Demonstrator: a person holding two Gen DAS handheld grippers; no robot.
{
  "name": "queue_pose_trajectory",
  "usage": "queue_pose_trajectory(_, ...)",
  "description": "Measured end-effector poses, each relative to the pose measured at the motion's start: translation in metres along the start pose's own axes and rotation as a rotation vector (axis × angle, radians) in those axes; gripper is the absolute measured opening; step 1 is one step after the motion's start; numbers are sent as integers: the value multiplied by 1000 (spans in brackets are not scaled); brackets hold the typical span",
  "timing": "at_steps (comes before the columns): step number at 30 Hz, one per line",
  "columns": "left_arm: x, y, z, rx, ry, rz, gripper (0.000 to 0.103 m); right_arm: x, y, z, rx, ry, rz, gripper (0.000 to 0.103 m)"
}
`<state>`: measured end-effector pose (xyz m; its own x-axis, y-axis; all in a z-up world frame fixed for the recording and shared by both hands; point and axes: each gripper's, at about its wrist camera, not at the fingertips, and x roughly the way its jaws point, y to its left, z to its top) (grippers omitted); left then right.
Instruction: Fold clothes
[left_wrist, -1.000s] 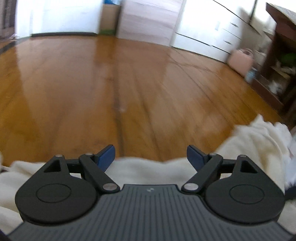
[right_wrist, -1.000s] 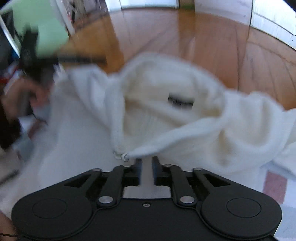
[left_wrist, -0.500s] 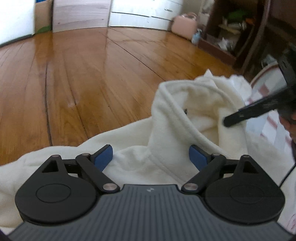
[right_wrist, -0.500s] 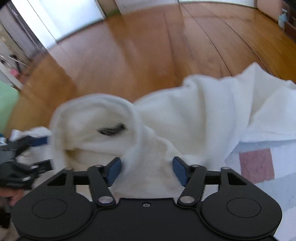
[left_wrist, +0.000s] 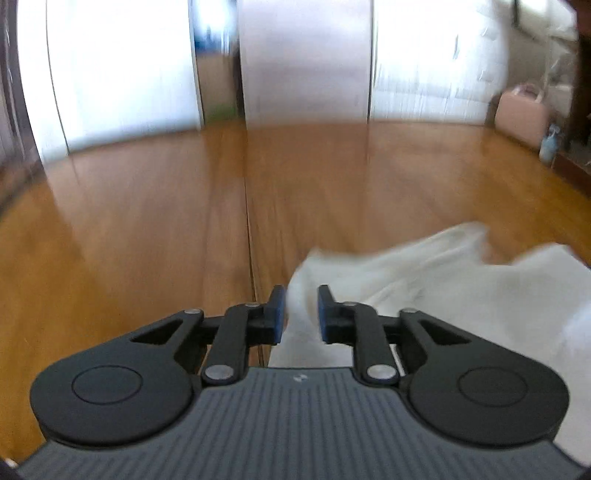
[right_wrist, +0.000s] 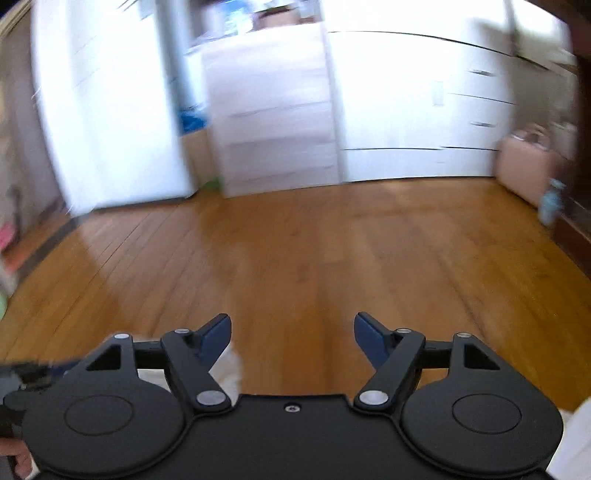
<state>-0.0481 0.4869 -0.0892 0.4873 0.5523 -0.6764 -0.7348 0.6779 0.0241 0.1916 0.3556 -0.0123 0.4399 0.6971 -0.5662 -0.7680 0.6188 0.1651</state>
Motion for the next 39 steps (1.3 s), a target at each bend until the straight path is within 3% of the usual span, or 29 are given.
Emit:
queue_pose_trajectory(2, 2, 2, -12, 40, 51, 1, 25, 14, -38, -24, 63, 63, -33, 78)
queue_pose_trajectory(4, -9, 3, -32, 85, 28, -7, 62, 23, -74, -51, 108, 138, -40, 77)
queue_pose_trajectory(5, -14, 6, -41, 94, 28, -12, 67, 27, -90, -64, 125, 171, -49, 77)
queue_pose_trajectory(7, -12, 13, -54, 58, 62, -2, 70, 35, -108, -82, 124, 217, -74, 77)
queue_pose_trajectory(11, 11, 33, -57, -109, 158, -38, 70, 54, -129, -103, 89, 336, -131, 77)
queue_pose_trajectory(13, 17, 40, -55, -168, 174, -62, 70, 55, -135, -106, 73, 368, -231, 77)
queue_pose_trajectory(16, 23, 35, -50, -134, 177, -108, 70, 20, -151, -122, 142, 347, -358, 77)
queue_pose_trajectory(21, 55, 21, -40, -29, 225, -116, 74, -37, -214, -167, 401, 246, -324, 78)
queue_pose_trajectory(24, 72, 16, -44, 5, 218, -86, 65, -43, -255, -186, 608, 228, -301, 78)
queue_pose_trajectory(26, 66, 6, -46, 90, 167, -89, 19, -34, -268, -191, 695, 230, -271, 78)
queue_pose_trajectory(27, 61, -1, -45, 131, 143, -72, 12, -31, -269, -191, 709, 223, -264, 78)
queue_pose_trajectory(31, 36, -23, -38, 237, -19, 106, 12, -20, -265, -188, 669, 179, -307, 85)
queue_pose_trajectory(33, 35, -20, -36, 187, -28, 123, 18, -11, -262, -186, 621, 141, -350, 92)
queue_pose_trajectory(35, 35, -10, -38, 104, 15, 92, 27, 2, -258, -182, 549, 132, -409, 93)
queue_pose_trajectory(37, 31, 0, -39, 34, 48, 64, 45, 12, -253, -177, 459, 136, -480, 86)
queue_pose_trajectory(39, 14, 8, -41, 8, 46, 53, 55, 14, -251, -167, 347, 170, -568, 9)
